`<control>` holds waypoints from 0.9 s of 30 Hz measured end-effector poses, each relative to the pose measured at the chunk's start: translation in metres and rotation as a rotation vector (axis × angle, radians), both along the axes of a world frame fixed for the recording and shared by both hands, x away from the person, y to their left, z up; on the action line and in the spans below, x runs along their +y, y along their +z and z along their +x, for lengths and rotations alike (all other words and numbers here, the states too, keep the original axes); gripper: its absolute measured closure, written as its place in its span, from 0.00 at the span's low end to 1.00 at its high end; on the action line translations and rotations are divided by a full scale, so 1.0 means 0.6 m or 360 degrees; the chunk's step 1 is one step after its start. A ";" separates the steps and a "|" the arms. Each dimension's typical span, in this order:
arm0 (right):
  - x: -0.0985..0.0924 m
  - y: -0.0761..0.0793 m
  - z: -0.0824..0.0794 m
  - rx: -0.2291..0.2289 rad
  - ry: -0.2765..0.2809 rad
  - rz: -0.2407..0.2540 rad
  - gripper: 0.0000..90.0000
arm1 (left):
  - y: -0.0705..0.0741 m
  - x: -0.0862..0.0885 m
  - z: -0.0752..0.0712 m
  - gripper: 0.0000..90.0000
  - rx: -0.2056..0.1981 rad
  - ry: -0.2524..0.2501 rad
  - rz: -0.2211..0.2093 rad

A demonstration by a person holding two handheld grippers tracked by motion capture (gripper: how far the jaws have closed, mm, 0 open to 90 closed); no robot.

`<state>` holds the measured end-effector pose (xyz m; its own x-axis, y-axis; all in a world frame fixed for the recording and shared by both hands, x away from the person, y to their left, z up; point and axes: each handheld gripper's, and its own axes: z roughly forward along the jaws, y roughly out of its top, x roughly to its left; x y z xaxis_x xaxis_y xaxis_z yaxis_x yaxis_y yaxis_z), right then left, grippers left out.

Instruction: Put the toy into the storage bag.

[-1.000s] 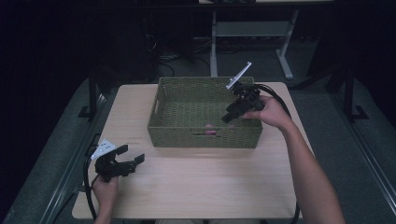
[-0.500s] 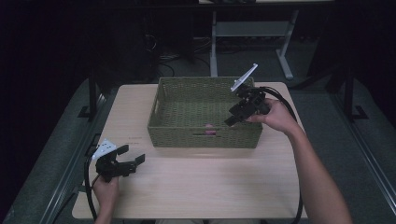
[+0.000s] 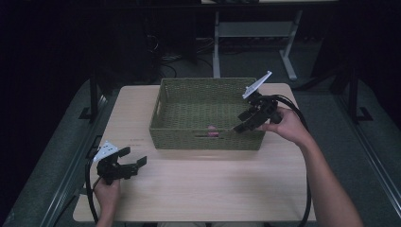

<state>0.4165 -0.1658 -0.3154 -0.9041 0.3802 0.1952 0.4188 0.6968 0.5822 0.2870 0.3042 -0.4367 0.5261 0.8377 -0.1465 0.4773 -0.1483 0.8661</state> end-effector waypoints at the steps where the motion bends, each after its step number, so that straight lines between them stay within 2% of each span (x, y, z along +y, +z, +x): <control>1: -0.001 0.000 -0.003 -0.0004 -0.0001 0.0001 0.35 | 0.000 -0.001 0.000 0.15 0.0002 -0.0004 0.0002; 13: -0.014 -0.011 -0.040 -0.0029 0.0017 -0.0002 0.35 | 0.000 -0.003 -0.001 0.15 -0.0001 -0.0006 0.0008; 27: -0.042 -0.031 -0.073 -0.0032 -0.0029 0.0031 0.34 | 0.000 0.000 -0.001 0.15 -0.0001 0.0004 0.0005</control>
<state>0.3728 -0.1912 -0.3339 -0.9008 0.3932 0.1844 0.4195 0.6777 0.6040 0.2863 0.3040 -0.4366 0.5243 0.8393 -0.1438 0.4773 -0.1499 0.8659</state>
